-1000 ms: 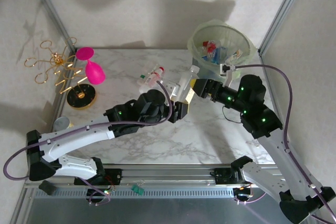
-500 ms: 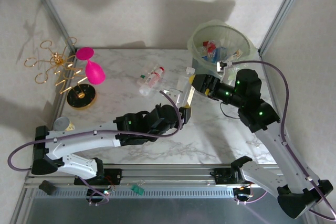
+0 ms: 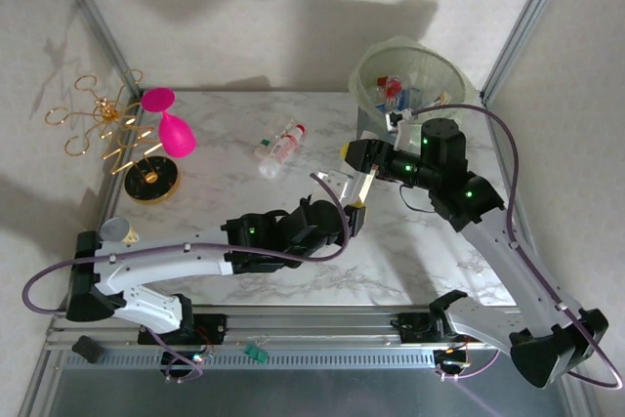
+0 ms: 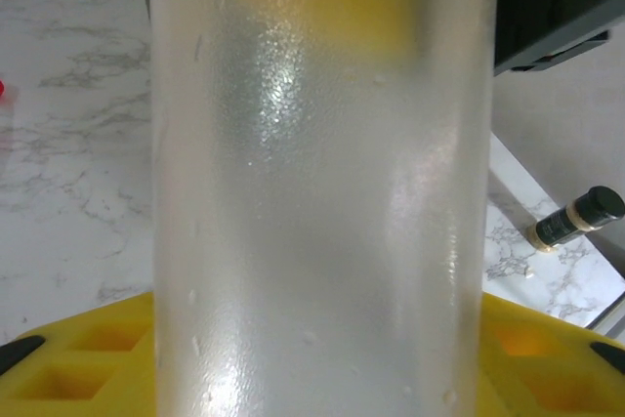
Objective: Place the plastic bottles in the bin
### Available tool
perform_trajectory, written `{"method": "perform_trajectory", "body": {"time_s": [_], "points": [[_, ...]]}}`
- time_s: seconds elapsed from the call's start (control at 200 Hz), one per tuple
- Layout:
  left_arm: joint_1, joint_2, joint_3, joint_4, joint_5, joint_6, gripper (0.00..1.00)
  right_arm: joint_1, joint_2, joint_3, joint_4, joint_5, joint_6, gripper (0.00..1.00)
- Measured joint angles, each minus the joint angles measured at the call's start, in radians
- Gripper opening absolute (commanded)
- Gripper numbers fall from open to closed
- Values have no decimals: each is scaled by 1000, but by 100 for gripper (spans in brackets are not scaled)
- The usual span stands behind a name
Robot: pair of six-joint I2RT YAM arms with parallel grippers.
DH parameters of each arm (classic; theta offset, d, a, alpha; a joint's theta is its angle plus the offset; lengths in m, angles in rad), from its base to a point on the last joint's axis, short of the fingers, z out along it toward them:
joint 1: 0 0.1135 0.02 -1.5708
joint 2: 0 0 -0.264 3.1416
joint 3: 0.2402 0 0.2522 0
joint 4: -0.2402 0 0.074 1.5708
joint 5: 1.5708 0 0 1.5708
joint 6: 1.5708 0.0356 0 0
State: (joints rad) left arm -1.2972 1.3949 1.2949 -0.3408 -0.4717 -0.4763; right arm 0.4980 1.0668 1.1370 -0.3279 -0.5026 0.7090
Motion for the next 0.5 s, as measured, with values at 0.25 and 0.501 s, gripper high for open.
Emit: {"method": "perform_trajectory", "body": {"time_s": [0.25,0.501], "points": [[97,29,40,33,126,76,34,-19,7,-6,64,61,24,74],[220,101,149,92,156,134,34,-3,38,43,47,52,15,82]]}}
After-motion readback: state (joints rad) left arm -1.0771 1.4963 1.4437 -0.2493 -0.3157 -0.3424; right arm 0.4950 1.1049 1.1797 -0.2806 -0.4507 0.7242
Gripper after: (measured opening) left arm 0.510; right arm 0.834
